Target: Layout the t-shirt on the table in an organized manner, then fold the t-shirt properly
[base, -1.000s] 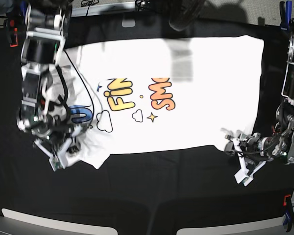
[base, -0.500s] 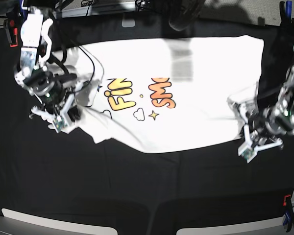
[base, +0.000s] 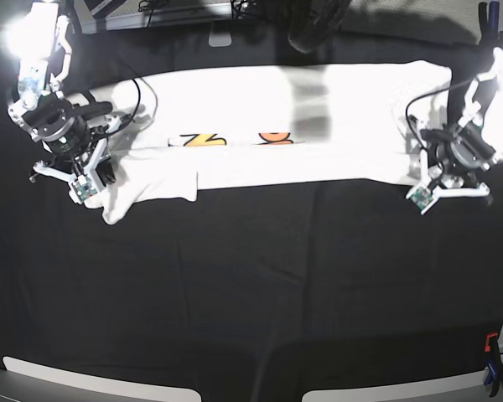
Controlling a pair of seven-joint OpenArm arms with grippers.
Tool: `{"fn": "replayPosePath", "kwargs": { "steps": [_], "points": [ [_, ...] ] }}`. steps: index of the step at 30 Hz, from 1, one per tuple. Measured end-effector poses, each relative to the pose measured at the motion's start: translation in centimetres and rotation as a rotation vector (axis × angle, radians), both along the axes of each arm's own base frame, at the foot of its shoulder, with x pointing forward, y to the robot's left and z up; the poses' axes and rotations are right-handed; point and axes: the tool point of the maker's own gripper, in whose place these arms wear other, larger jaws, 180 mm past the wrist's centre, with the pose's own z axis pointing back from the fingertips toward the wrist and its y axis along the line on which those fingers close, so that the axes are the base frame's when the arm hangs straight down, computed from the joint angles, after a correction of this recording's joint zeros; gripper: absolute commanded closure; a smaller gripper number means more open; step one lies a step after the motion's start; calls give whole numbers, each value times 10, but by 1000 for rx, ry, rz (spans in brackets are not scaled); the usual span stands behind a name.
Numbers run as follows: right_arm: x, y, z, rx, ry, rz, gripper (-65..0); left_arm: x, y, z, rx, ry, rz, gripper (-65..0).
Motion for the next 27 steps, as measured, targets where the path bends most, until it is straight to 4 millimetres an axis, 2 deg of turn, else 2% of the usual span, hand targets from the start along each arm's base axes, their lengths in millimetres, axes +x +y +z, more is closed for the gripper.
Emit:
{"fn": "replayPosePath", "kwargs": {
  "steps": [6, 11, 16, 18, 20, 21, 24, 27],
  "points": [
    [0, -4, 1, -12, 3, 3, 0, -13, -1, 3, 43, -24, 3, 0],
    [-3, -13, 0, -44, 25, 3, 0, -23, -12, 13, 54, -55, -28, 0],
    [-9, -13, -5, -21, 76, -11, -3, -38, -15, 6, 53, -27, -36, 0],
    [-14, -13, -10, -8, 120, -24, -173, -39, -14, 5, 58, -27, -37, 0],
    [-21, -19, -17, -36, 176, -43, -296, -38, -15, 6, 56, -30, -39, 0],
    [-25, -22, -20, -51, 202, -53, -323, -38, -15, 6, 56, -29, -39, -20],
    [-31, -26, -25, -70, 242, -67, -326, -38, -15, 6, 56, -29, -39, -145],
    [-23, -23, -14, -63, 186, -46, -326, -38, -15, 6, 57, -29, -38, -173]
  ]
}}
